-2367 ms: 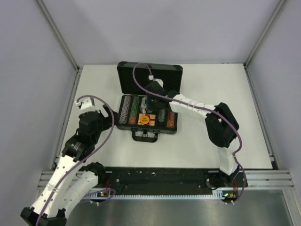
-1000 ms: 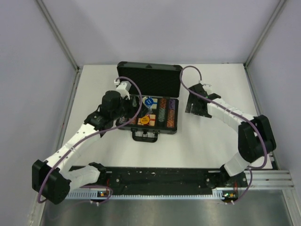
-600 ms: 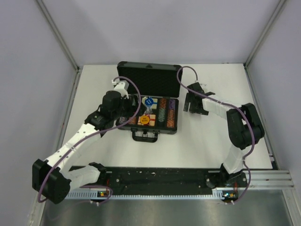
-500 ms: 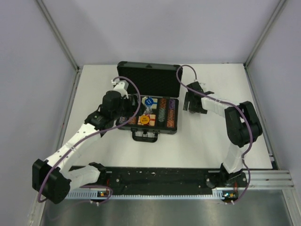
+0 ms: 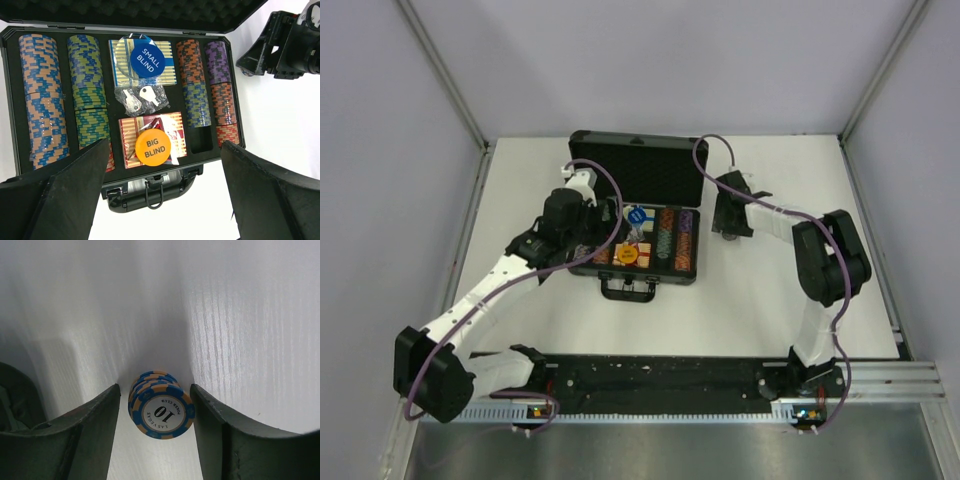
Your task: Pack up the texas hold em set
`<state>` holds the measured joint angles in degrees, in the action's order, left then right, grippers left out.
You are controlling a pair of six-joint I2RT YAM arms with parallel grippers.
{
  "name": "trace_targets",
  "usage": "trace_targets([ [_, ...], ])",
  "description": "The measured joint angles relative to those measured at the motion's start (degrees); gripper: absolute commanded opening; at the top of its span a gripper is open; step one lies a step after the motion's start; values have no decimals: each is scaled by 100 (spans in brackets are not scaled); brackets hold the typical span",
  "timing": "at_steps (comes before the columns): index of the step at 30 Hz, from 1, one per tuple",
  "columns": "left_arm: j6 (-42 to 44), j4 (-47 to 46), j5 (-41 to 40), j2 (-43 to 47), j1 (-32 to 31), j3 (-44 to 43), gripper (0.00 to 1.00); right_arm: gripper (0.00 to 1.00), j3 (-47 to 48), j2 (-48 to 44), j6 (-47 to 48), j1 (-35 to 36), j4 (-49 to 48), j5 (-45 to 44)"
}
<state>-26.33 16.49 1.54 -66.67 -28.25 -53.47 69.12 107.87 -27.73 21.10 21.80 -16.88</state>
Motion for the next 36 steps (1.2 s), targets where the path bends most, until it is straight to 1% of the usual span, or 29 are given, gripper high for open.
trace_targets([
  [8, 122, 20, -17, -61, 0, -4, 98, 29, 0, 2, 13, -37, -11, 28],
  [16, 190, 24, -17, -61, 0, -11, 98, 15, -7, -2, 26, -39, -39, 66],
  [26, 208, 74, -15, 28, 0, -11, 97, 10, -210, -203, 4, -39, -127, 216],
  [36, 203, 87, -13, 306, 0, 4, 98, 9, -323, -1021, -107, -39, -101, 310],
])
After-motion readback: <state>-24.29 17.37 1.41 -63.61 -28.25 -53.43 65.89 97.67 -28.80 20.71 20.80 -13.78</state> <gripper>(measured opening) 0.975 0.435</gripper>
